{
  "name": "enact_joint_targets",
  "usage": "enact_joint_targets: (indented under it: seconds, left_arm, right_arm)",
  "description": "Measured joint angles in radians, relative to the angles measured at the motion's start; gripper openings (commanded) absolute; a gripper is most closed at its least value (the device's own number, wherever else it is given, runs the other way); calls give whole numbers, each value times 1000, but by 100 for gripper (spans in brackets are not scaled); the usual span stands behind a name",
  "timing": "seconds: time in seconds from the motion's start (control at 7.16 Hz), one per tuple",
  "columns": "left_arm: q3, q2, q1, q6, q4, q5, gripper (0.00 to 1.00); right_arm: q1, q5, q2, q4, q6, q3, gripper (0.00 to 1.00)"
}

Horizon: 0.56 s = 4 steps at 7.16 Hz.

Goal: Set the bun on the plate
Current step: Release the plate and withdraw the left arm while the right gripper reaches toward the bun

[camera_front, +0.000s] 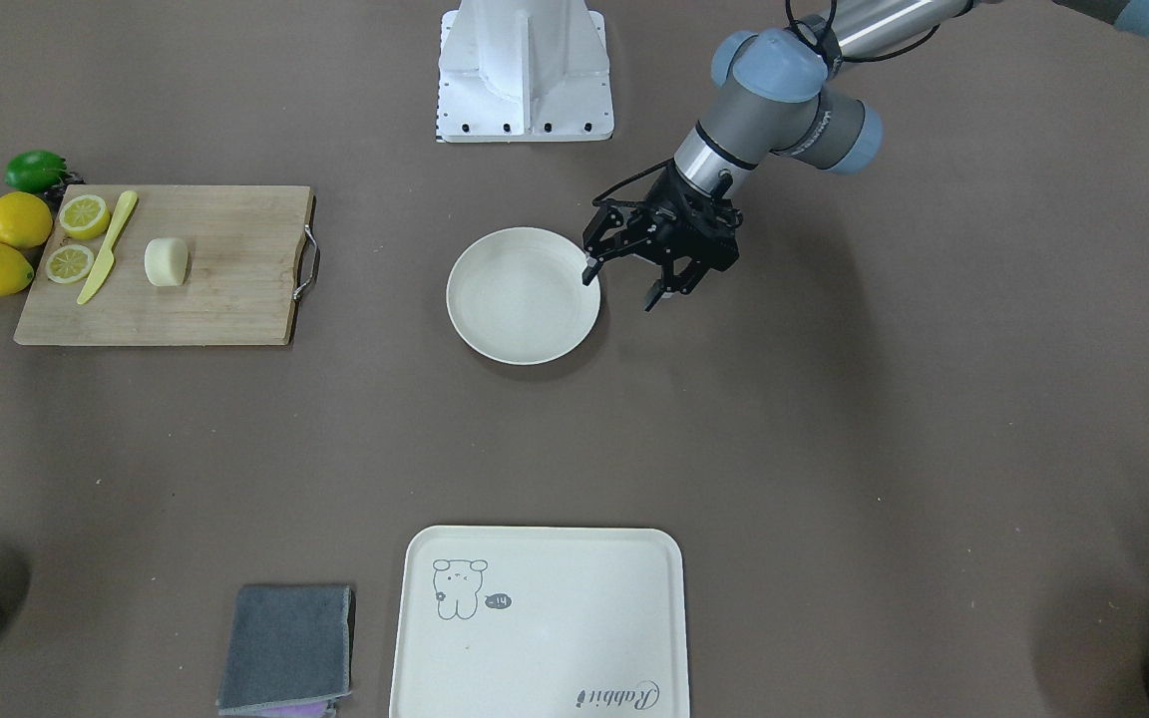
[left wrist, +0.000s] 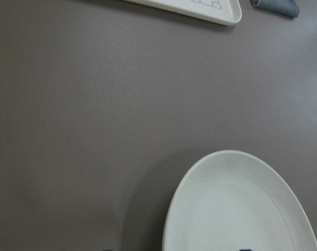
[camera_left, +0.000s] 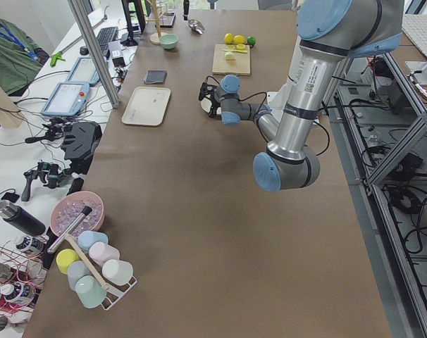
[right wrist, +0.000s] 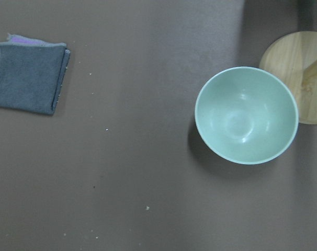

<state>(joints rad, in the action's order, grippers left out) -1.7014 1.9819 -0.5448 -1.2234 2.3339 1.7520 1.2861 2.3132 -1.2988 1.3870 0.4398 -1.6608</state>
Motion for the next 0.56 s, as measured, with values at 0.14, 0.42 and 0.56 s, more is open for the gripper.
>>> enact_joint_targets:
  seconds: [0.14, 0.42, 0.56]
  left_arm:
    - [-2, 0, -92, 3, -46, 80, 97]
    - [12, -12, -269, 60, -106, 246, 97]
    - [33, -22, -342, 134, -129, 289, 97]
  right_arm:
    - [-36, -3, 7, -9, 10, -6, 100]
    - [-113, -31, -7, -51, 45, -34, 100]
    - [-156, -39, -21, -56, 79, -40, 100]
